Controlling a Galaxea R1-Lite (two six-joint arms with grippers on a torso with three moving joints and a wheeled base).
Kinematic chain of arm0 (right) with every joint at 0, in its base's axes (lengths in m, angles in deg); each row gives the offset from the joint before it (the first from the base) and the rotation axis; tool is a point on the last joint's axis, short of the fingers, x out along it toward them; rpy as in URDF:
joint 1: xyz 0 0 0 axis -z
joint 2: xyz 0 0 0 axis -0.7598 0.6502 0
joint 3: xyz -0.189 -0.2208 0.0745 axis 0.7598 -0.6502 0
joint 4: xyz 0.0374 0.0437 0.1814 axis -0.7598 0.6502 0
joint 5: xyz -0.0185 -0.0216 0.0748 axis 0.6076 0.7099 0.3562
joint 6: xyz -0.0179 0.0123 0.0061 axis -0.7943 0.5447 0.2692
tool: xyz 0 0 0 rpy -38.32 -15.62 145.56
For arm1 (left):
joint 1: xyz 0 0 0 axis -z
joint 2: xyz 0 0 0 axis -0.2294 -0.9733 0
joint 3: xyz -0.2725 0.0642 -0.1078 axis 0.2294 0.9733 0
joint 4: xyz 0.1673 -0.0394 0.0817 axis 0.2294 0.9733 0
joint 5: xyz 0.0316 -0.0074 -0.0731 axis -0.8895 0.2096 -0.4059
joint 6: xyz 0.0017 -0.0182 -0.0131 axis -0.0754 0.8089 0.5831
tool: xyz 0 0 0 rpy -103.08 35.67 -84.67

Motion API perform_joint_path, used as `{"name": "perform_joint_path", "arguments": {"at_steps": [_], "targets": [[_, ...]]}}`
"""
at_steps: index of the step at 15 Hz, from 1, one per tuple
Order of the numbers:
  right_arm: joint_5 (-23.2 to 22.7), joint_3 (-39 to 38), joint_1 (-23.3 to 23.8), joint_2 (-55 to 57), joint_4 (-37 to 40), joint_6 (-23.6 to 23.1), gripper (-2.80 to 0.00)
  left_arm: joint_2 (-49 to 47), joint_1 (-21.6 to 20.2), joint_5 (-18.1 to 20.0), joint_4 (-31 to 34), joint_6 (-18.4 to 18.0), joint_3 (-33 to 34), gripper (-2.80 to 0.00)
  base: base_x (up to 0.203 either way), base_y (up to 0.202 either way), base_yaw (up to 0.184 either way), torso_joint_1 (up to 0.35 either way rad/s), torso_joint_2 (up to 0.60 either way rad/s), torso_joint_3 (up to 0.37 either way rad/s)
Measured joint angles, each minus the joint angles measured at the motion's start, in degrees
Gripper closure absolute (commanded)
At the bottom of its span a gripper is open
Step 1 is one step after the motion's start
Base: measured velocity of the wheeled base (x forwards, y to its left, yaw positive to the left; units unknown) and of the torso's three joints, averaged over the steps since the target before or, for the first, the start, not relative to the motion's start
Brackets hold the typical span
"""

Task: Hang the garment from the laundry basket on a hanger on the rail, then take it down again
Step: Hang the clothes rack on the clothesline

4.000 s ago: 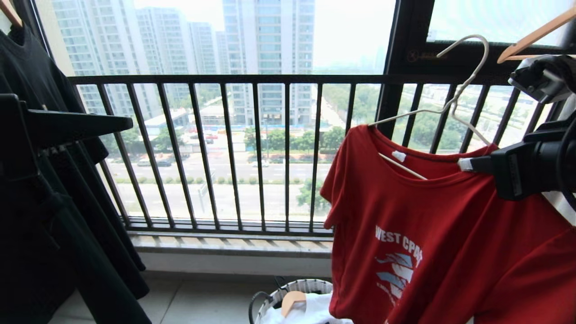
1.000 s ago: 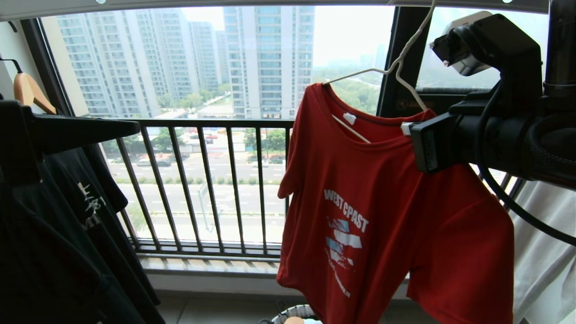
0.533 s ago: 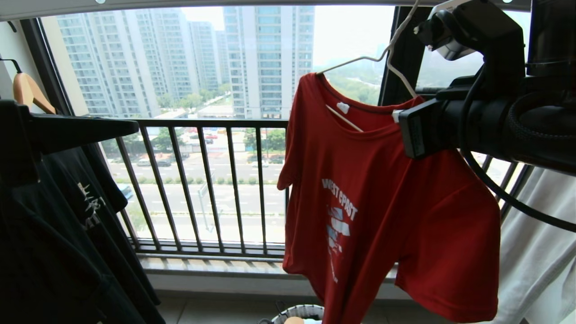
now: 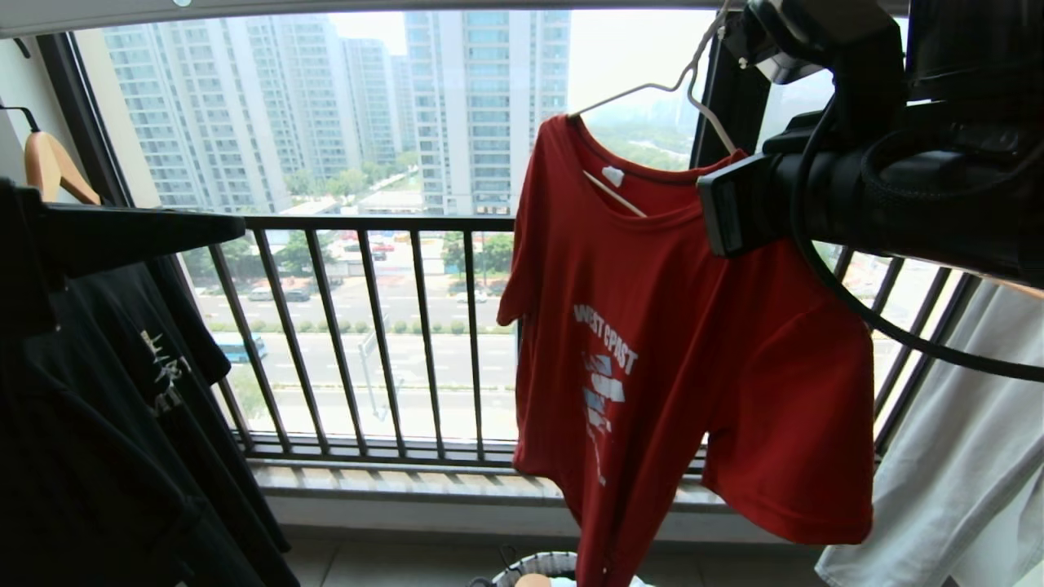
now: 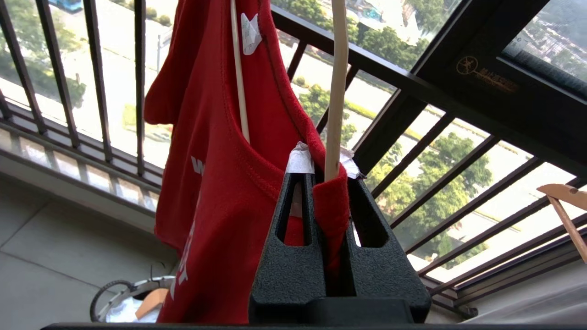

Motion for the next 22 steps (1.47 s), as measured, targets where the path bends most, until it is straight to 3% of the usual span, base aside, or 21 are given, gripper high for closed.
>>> {"name": "perform_joint_path", "arguments": {"at_steps": [5, 13, 14, 22], "targets": [[-0.3, 0.8, 2.8, 1.9, 0.0, 0.0, 0.00, 0.2, 0.0, 0.0, 0.0, 0.0, 0.0, 0.00, 0.000, 0.000, 0.000, 0.000, 0.00, 0.000], [-0.4, 3.6, 3.1, 5.8, 0.2, -1.5, 0.00, 0.5, 0.0, -0.1, 0.0, 0.0, 0.0, 0.00, 0.000, 0.000, 0.000, 0.000, 0.00, 0.000], [-0.4, 3.6, 3.1, 5.9, 0.2, -1.5, -2.80, 0.5, 0.0, -0.1, 0.0, 0.0, 0.0, 0.00, 0.000, 0.000, 0.000, 0.000, 0.00, 0.000], [-0.1, -2.1, 1.9, 0.4, -0.1, -1.1, -2.80, 0.3, 0.0, 0.0, 0.0, 0.0, 0.0, 0.00, 0.000, 0.000, 0.000, 0.000, 0.00, 0.000]]}}
